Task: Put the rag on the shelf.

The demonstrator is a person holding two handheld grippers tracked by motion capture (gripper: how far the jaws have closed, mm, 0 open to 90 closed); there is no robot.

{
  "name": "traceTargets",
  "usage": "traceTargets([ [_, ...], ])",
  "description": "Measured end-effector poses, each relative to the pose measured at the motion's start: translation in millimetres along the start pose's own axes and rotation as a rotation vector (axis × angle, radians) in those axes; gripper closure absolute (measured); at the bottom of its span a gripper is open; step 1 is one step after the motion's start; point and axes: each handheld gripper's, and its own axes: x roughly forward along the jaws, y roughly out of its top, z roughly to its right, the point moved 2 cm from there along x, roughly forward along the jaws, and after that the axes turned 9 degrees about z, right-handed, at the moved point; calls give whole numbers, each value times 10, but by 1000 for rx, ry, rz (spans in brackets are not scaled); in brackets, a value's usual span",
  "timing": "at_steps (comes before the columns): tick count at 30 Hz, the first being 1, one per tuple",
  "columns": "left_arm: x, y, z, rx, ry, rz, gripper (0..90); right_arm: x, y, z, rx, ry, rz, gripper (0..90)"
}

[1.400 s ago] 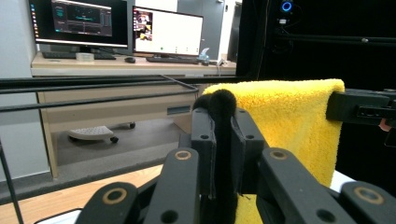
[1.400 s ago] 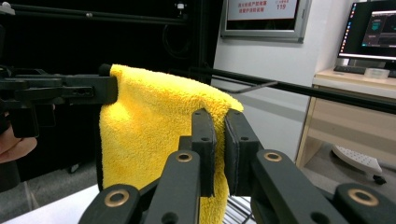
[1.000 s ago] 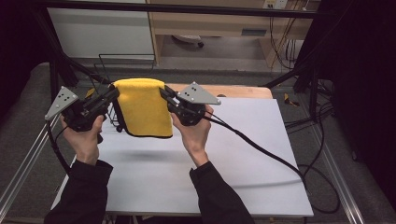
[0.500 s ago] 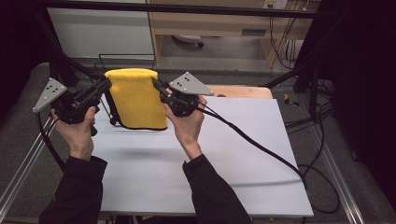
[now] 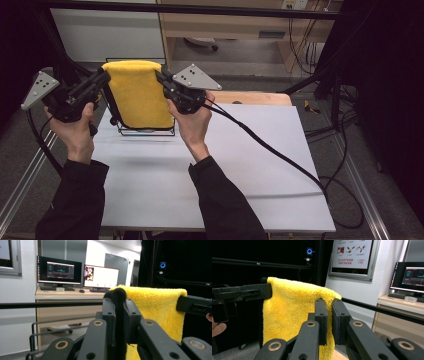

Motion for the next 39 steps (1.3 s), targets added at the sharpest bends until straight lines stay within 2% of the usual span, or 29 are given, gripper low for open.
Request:
traceTargets([
  [5, 46, 108, -17, 13, 7, 15, 815, 76, 100, 11, -7, -7, 16, 842],
  [16, 157, 272, -132, -13, 21, 51, 815, 266, 260, 9, -4, -24, 43, 842],
  [23, 194, 407, -211, -5, 34, 69, 815, 408, 404, -17, -22, -27, 55, 842],
  [32, 273, 560, -337, 13, 49, 63, 815, 590, 497, -32, -27, -26, 65, 842],
  [39, 373, 625, -432, 3, 65, 66, 815, 721, 543, -11, -25, -33, 69, 842],
])
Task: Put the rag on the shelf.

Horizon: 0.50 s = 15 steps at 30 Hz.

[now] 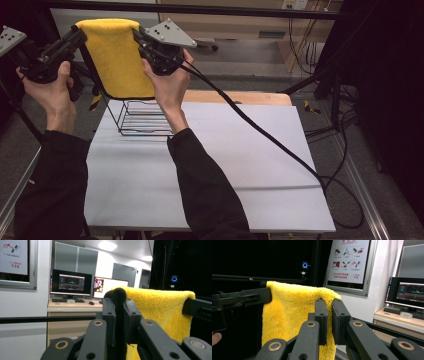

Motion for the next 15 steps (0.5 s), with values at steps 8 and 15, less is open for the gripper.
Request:
traceTargets([
  [8, 143, 92, -45, 21, 12, -9, 815, 122, 57, 53, -4, -9, 20, 842],
  [15, 238, 113, -86, 20, 16, -5, 815, 204, 83, 115, -2, -19, 23, 842],
])
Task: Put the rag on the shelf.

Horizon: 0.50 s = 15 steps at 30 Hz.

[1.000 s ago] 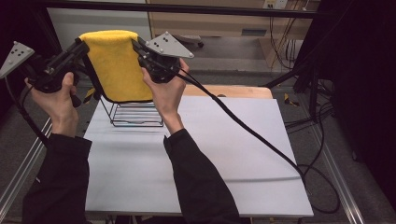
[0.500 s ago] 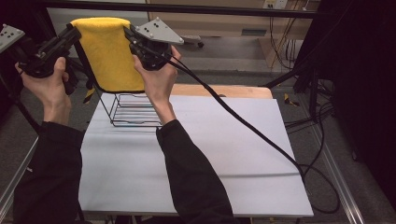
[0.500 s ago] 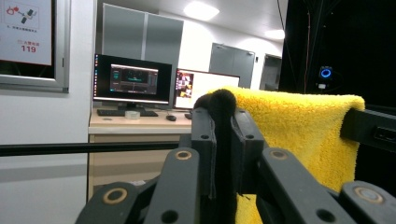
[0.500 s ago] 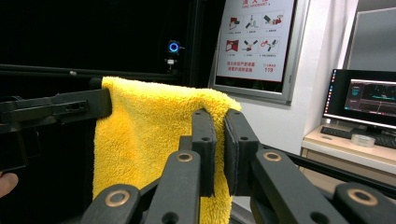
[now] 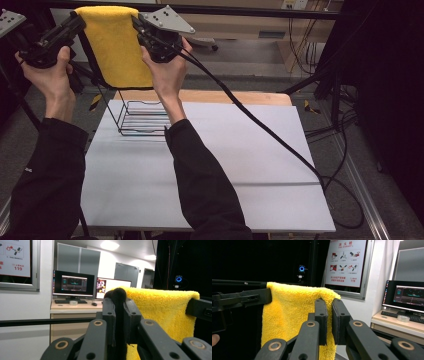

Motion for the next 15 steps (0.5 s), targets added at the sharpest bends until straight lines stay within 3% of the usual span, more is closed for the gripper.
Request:
traceTargets([
  [6, 82, 26, -24, -5, 5, 3, 815, 62, 21, 40, -10, -9, 5, 842],
  [10, 186, 80, -31, 1, 17, 2, 815, 113, 25, 87, 11, -18, 11, 842],
  [15, 274, 104, -64, -5, 26, 2, 815, 183, 42, 125, -5, -24, 10, 842],
])
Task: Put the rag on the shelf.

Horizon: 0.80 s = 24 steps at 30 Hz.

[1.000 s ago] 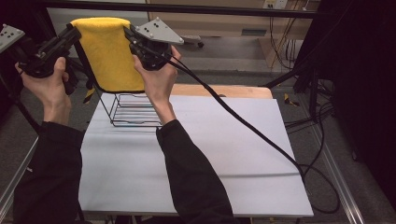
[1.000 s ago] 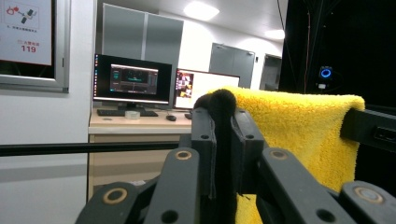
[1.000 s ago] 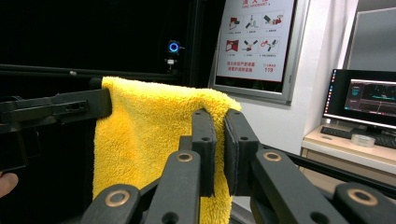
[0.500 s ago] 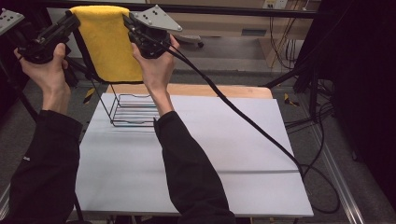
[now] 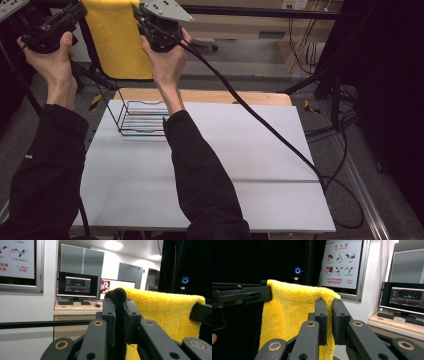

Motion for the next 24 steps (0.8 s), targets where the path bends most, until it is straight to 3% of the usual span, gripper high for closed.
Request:
traceTargets([
  [9, 165, -22, -68, 16, -1, -10, 814, 132, -18, 91, -14, -17, -11, 842],
  [15, 254, -122, -114, 1, 0, -29, 814, 197, -82, 164, -25, -26, -35, 841],
  [18, 241, -207, -136, 6, -3, -49, 814, 183, -147, 165, -47, -24, -56, 841],
  [24, 97, -412, -157, 17, -20, -73, 814, 81, -308, 130, -36, -2, -94, 841],
])
